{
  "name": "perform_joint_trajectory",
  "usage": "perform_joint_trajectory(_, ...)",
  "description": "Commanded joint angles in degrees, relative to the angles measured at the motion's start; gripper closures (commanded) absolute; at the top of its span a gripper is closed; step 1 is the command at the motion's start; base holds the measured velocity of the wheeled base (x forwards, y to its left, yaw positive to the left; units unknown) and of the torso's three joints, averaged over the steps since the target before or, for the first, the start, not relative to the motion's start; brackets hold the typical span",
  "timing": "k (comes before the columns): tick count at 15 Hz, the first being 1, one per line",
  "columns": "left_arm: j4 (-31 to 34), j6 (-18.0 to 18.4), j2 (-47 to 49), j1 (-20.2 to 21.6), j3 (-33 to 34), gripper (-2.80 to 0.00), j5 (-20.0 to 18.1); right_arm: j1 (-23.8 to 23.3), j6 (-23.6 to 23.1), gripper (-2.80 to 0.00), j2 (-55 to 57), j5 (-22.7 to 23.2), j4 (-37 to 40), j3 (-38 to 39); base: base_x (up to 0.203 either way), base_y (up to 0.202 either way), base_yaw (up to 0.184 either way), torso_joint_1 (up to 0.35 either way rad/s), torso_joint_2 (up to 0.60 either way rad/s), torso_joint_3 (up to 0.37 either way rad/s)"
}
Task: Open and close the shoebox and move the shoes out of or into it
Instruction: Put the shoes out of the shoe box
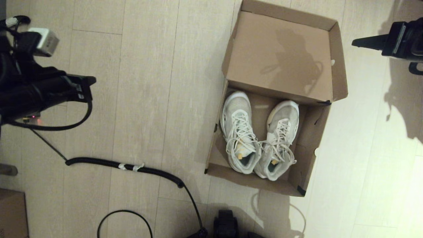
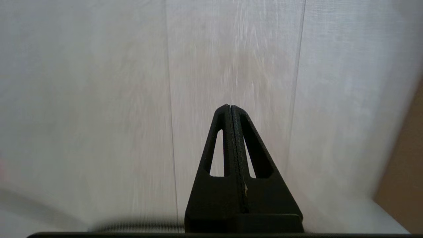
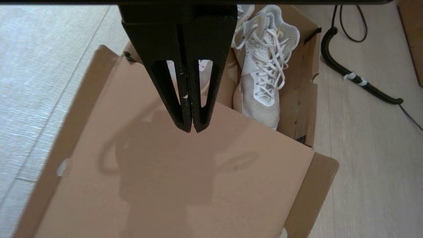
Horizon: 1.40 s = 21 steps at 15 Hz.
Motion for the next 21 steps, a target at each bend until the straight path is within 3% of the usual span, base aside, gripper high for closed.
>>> perform_joint_trajectory(1, 3.4, -1.3, -16.9, -1.9, 6.5, 0.00, 3.8, 0.2, -0.2, 0.00, -1.4, 0.2, 0.1, 0.2, 0.000, 0.000, 0.000, 0.000, 0.00, 0.000)
perform_joint_trajectory(4, 8.3, -3.9, -36.0, -5.0, 21.2, 0.00, 9.9, 1.1, -2.9, 0.00, -2.7, 0.2, 1.0, 0.6, 0.000, 0.000, 0.000, 0.000, 0.00, 0.000)
perform_joint_trajectory(6, 13.8, -5.0, -47.6, -6.0, 29.2, 0.00, 11.9, 1.2, -4.2, 0.00, -3.3, 0.2, 1.0, 0.7, 0.000, 0.000, 0.000, 0.000, 0.00, 0.000)
perform_joint_trajectory(10, 25.6, -6.1, -62.6, -4.6, 36.6, 0.00, 14.0, 1.4, -4.7, 0.00, -7.1, 0.2, 0.7, 4.2, 0.000, 0.000, 0.000, 0.000, 0.00, 0.000)
perform_joint_trajectory(13, 28.5, -5.2, -67.5, -2.5, 42.3, 0.00, 13.5, 1.3, -4.6, 0.00, -11.6, 0.2, 0.6, 7.9, 0.000, 0.000, 0.000, 0.000, 0.00, 0.000)
perform_joint_trajectory(17, 19.5, -4.0, -76.4, -2.3, 59.6, 0.00, 11.1, 1.3, -6.3, 0.00, -15.4, 0.3, 0.6, 13.1, 0.000, 0.000, 0.000, 0.000, 0.00, 0.000)
perform_joint_trajectory(19, 18.4, -1.9, -82.0, -1.8, 63.0, 0.00, 4.5, 1.4, -9.6, 0.00, -18.2, 0.1, 0.4, 17.1, 0.000, 0.000, 0.000, 0.000, 0.00, 0.000)
perform_joint_trajectory(20, 19.5, -3.3, -84.6, -1.5, 63.3, 0.00, 4.1, 1.4, -10.1, 0.00, -19.2, -0.3, 0.4, 18.5, 0.000, 0.000, 0.000, 0.000, 0.00, 0.000)
perform_joint_trajectory(21, 21.2, -7.2, -85.9, -1.4, 63.0, 0.00, 4.8, 1.3, -10.3, 0.00, -19.7, -0.9, 0.3, 19.0, 0.000, 0.000, 0.000, 0.000, 0.00, 0.000)
